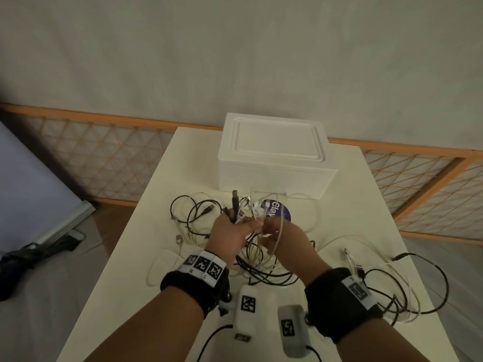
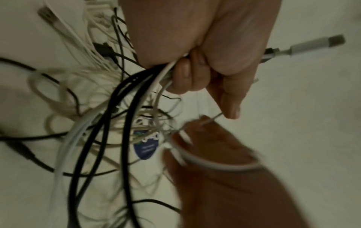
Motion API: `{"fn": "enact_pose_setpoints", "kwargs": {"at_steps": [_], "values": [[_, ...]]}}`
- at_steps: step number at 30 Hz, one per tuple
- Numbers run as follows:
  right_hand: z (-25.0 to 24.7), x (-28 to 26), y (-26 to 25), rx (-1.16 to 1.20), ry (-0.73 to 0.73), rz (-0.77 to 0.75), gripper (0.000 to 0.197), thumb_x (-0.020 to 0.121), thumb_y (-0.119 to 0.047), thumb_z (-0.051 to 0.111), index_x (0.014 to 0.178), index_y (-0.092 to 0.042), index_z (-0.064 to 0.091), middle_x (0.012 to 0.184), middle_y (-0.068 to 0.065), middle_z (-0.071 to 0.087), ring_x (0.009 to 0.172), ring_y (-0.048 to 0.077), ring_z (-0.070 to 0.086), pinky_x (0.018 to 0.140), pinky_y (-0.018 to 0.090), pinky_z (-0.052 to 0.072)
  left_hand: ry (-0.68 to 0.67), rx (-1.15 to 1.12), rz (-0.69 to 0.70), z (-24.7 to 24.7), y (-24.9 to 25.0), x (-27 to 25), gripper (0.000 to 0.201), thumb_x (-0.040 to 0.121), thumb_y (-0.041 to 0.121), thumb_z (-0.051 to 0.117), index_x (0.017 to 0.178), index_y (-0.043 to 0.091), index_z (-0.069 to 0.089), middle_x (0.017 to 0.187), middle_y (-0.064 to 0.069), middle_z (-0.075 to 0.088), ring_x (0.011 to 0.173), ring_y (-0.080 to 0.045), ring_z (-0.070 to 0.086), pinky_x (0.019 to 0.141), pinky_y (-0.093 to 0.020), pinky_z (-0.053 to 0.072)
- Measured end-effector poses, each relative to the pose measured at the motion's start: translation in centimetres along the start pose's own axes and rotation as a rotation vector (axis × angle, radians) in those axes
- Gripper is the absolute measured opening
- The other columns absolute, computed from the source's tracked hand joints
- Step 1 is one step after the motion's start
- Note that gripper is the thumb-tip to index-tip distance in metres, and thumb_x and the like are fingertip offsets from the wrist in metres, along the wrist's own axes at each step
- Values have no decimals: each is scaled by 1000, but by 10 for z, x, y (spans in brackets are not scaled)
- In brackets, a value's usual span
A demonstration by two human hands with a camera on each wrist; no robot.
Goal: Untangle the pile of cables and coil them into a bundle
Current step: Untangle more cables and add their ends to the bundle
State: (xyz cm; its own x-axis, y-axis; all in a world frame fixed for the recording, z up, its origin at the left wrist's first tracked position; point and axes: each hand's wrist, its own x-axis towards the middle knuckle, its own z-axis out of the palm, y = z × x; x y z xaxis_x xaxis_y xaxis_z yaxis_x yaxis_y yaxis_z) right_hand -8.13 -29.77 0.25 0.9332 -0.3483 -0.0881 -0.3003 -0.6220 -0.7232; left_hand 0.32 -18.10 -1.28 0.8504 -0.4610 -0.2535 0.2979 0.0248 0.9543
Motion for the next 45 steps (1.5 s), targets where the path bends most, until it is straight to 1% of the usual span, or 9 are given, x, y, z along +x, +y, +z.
{"fn": "enact_pose_setpoints", "kwargs": {"at_steps": [12, 17, 23, 26, 30, 34, 38, 41, 45], "values": [[-20, -11, -45, 400, 98, -16, 26, 94, -4, 48, 78, -22, 58, 62, -4, 61, 59, 13, 63, 63, 31, 55, -276, 139, -99, -14, -19, -14, 40, 74, 52, 69, 76, 13, 62, 42, 1, 41, 36, -11, 33, 43, -21, 29], [-44, -17, -53, 235, 284, -47, 27, 97, -13, 44, 80, -26, 59, 63, -4, 58, 53, 10, 60, 52, 25, 51, -132, 76, -126, -20, -12, -9, 20, 87, 28, 66, 73, 14, 62, 52, 4, 56, 36, -5, 35, 40, -18, 29], [-93, -27, 23, -323, 431, 422, 45, 90, -23, 53, 130, -4, 47, 124, 21, 56, 108, 35, 56, 93, 40, 45, 177, -316, -180, -48, -10, 0, 24, 94, 22, 58, 72, 18, 49, 42, 8, 29, 31, -7, 21, 37, -15, 16], [-97, -39, 44, -595, 115, 618, 45, 90, -25, 51, 124, 5, 48, 120, 22, 55, 105, 34, 54, 90, 35, 45, 172, -374, -170, -48, -6, -4, 20, 93, 22, 57, 75, 18, 50, 43, 7, 28, 31, -7, 19, 36, -15, 16], [-67, -49, -1, -694, -163, 396, 32, 90, -36, 47, 104, -12, 63, 113, 8, 63, 107, 23, 58, 83, 27, 44, 111, -384, -180, -29, 0, -18, 49, 95, 31, 56, 50, 20, 39, 41, 5, 29, 32, -10, 20, 37, -18, 17], [-16, -54, -54, -535, -181, -1, 68, 77, -50, 65, 134, -20, 44, 134, 6, 47, 125, 25, 44, 102, 34, 38, -32, -392, -204, -11, 9, -34, 54, 95, 47, 48, 51, 21, 29, 45, 4, 23, 35, -11, 20, 44, -24, 15], [18, -52, -49, -835, -113, 11, 87, 62, -66, 68, 132, -21, 44, 150, 19, 16, 138, 37, 14, 112, 59, -4, -148, -443, -159, -6, 17, -45, 49, 85, 55, 46, 55, 20, 29, 46, 3, 22, 35, -10, 21, 40, -22, 20], [25, -55, -46, -787, 80, -6, 70, 51, -63, 73, 107, -23, 62, 148, 21, 29, 134, 38, 26, 111, 59, -9, -183, -481, -140, -9, 24, -47, 50, 84, 56, 43, 54, 19, 29, 45, 4, 22, 34, -10, 21, 39, -21, 22], [30, -49, -44, -722, -47, -170, 31, 84, -41, 57, 107, -21, 59, 121, 7, 62, 114, 22, 57, 118, 46, 13, -184, -486, -134, -11, 29, -48, 49, 83, 55, 45, 52, 20, 31, 43, 5, 22, 33, -9, 21, 37, -18, 24]]}}
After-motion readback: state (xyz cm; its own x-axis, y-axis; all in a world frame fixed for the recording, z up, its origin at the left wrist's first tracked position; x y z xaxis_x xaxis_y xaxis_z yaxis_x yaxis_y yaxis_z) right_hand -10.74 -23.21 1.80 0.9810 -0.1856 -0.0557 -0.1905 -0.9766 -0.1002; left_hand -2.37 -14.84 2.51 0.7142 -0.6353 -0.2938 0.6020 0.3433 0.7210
